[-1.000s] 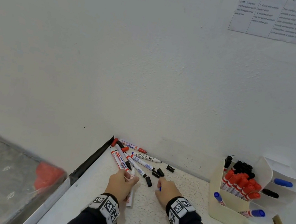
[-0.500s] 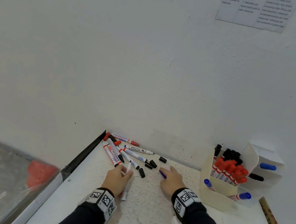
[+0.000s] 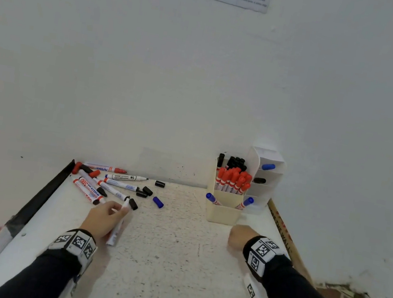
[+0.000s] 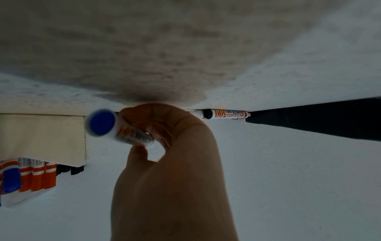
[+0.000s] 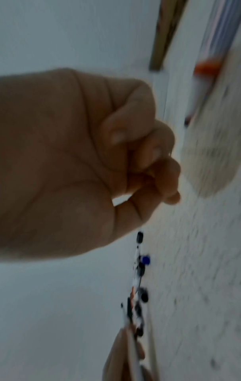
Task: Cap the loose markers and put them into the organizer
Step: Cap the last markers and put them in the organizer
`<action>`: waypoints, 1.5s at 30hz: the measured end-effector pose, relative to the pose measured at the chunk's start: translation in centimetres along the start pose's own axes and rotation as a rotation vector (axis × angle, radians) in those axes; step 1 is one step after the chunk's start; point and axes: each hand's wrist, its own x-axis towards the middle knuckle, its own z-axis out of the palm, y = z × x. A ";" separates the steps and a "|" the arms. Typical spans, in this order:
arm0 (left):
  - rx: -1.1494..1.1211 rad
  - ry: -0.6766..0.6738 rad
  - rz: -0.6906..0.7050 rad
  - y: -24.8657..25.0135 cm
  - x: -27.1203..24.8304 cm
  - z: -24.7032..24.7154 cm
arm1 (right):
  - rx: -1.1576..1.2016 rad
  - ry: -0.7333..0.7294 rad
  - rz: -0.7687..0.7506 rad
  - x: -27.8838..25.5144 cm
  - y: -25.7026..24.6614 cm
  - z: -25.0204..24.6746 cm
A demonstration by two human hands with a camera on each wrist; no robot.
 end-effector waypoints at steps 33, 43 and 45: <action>0.172 -0.271 0.323 4.0 -2.2 3.9 | 0.683 0.573 -0.317 -0.5 1.4 2.9; 0.113 -0.411 0.406 8.3 -4.7 10.8 | 0.834 0.382 -0.486 -2.1 0.6 3.6; 0.022 -0.408 0.381 8.5 -4.9 11.2 | 0.796 0.329 -0.439 -2.2 0.9 3.7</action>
